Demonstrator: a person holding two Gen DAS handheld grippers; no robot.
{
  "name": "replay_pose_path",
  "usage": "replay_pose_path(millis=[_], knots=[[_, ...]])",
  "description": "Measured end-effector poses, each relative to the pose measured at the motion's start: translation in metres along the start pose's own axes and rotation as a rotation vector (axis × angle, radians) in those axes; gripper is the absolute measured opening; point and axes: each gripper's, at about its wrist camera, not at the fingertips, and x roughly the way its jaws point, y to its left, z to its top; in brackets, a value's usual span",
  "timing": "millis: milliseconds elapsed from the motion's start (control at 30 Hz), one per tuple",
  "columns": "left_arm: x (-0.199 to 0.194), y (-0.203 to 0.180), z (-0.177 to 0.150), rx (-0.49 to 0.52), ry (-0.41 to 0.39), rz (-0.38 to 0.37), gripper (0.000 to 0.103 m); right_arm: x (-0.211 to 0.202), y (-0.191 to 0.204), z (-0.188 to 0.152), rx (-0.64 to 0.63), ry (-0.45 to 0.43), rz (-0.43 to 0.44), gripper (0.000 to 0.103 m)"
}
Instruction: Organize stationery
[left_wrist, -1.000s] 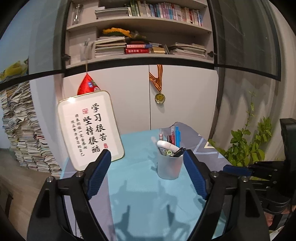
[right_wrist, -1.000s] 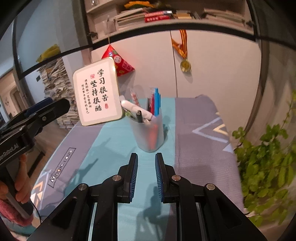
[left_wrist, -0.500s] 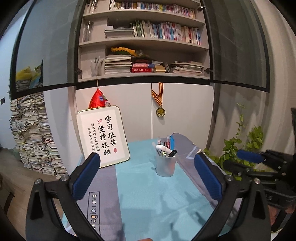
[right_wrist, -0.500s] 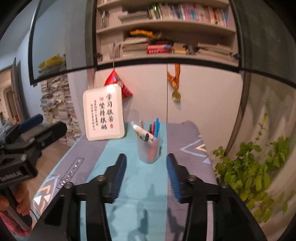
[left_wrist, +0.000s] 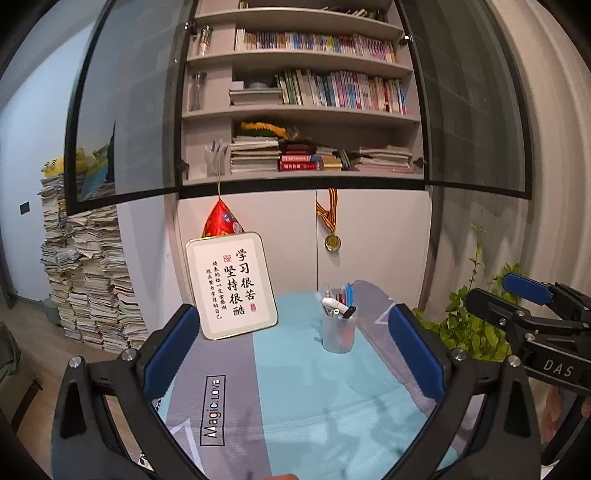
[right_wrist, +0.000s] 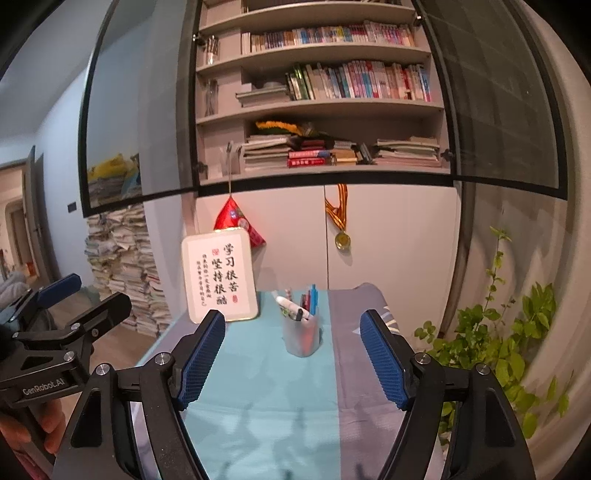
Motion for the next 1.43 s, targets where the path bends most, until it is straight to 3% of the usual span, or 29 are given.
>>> replay_pose_path(millis=[467,1433], knots=[[-0.013,-0.006,-0.003,0.011,-0.007,-0.016,0.102,-0.020,0.004,-0.006,-0.005,-0.019,0.001,0.082],[-0.021,-0.009,-0.004,0.029,-0.024,-0.005,0.102,-0.035,0.006,-0.002,0.004,-0.082,-0.010,0.082]])
